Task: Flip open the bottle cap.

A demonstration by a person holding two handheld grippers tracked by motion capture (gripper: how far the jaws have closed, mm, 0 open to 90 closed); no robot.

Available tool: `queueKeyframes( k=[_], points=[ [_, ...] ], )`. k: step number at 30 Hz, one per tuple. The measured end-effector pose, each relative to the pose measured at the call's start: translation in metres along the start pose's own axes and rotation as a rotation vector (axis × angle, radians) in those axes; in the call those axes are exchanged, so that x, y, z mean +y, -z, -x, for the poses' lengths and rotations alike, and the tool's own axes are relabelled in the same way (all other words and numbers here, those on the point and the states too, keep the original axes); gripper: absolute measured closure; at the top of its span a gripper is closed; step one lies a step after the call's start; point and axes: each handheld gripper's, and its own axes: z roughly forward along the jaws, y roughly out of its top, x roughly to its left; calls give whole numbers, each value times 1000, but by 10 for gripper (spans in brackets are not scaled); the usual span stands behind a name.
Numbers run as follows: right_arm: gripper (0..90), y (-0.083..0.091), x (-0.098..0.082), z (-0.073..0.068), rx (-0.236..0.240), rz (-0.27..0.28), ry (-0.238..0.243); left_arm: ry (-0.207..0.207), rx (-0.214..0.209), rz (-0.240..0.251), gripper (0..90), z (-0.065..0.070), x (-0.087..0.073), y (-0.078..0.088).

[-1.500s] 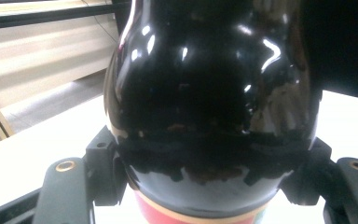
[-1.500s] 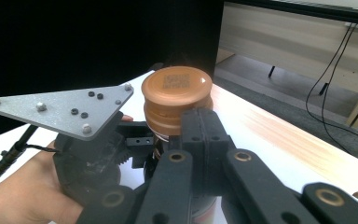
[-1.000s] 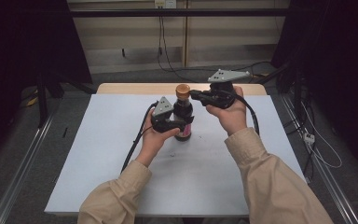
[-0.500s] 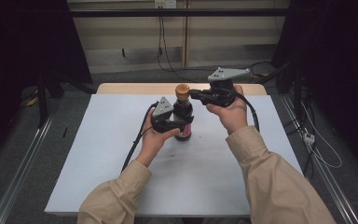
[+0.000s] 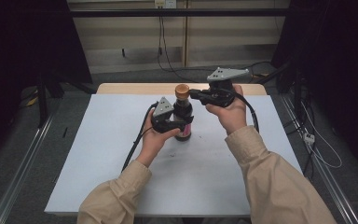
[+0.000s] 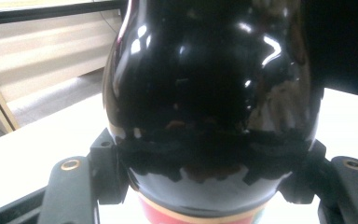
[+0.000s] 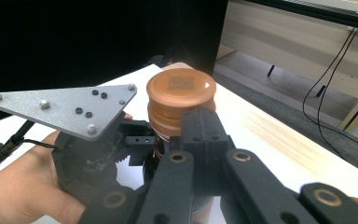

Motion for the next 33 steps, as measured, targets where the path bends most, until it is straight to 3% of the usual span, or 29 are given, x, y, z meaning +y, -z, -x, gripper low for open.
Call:
queueKeyframes(
  k=[3,4,5,7,8,9,10,11,14,18,21,33],
  points=[
    [900,0,0,0,0,4,3,-8,15,2,326,1,0,0],
    [900,4,3,1,33,87,-43,-19,25,3,326,3,0,-1],
    [900,9,11,-1,78,168,-71,-55,8,2,326,8,1,-4],
    [900,9,35,-17,26,122,50,-136,26,-29,324,23,7,-9],
    [900,8,45,-25,19,112,74,-141,49,-39,323,28,9,-10],
    [900,10,54,-30,0,100,100,-138,52,-55,323,26,10,-10],
    [900,13,59,-32,-17,108,112,-102,54,-45,322,23,9,-9],
    [900,17,60,-30,-13,117,93,-79,35,-45,322,16,8,-6],
    [900,24,51,-22,-41,94,92,-7,25,-13,320,3,1,1],
    [900,25,32,-7,-35,94,34,-32,28,-12,318,7,2,-2],
    [900,25,20,0,-33,84,18,-20,22,-12,316,4,1,-1],
    [900,14,-6,4,-9,32,-20,-19,23,-10,313,5,1,0]
  ],
)
